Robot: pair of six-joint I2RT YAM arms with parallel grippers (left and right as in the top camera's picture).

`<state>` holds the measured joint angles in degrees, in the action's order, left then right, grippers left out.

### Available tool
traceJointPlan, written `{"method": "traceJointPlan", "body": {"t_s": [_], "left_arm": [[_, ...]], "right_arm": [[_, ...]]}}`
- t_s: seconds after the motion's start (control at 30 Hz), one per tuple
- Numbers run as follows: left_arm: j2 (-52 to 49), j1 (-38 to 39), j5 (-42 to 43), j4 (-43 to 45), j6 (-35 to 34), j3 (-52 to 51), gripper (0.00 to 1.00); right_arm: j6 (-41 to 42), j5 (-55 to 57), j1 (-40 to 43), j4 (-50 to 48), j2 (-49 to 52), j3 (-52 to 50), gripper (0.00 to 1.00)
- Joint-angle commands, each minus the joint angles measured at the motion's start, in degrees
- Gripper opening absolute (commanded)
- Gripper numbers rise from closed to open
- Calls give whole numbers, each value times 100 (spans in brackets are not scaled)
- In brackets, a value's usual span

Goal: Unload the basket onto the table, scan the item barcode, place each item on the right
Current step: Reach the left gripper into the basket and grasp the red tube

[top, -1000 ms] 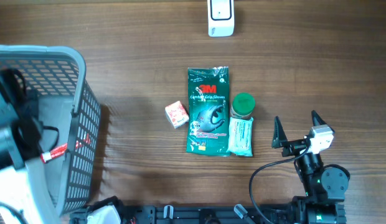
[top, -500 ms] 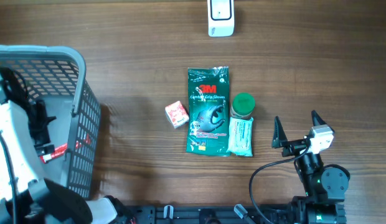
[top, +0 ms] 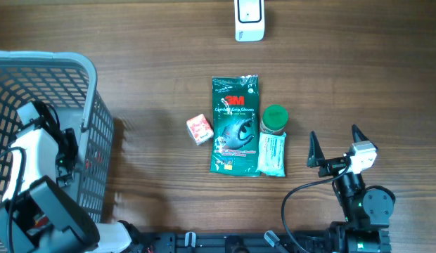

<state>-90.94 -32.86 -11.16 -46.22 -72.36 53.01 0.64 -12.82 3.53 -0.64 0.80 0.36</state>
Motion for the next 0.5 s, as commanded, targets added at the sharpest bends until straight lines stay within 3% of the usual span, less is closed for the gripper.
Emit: {"method": "traceJointPlan", "body": {"t_s": [0.0,0.03,0.07,0.17,0.23,0.27,0.47], "left_arm": [[-262,-37,24,129,-52,-175,100],[-299,-37,22,127,-52,-175,98],[-339,-37,22,127,-17,-175,87],[-426,-37,22,52,9,-175,49],[-448,-37,17,-98,13,-175,14],[-448,-37,-4,-173,15,-175,4],[-289,-37,-17,-271,833,-48,4]], "right_arm": [[87,76,-20,-20,-26,-7,100],[87,79,-20,-20,-26,-7,100],[87,79,-20,-20,-26,-7,100],[85,76,-20,-20,-26,-7,100],[85,79,-20,-20,-26,-7,100],[87,76,-20,-20,-26,-7,100],[83,79,-20,-20,-26,-4,100]]}}
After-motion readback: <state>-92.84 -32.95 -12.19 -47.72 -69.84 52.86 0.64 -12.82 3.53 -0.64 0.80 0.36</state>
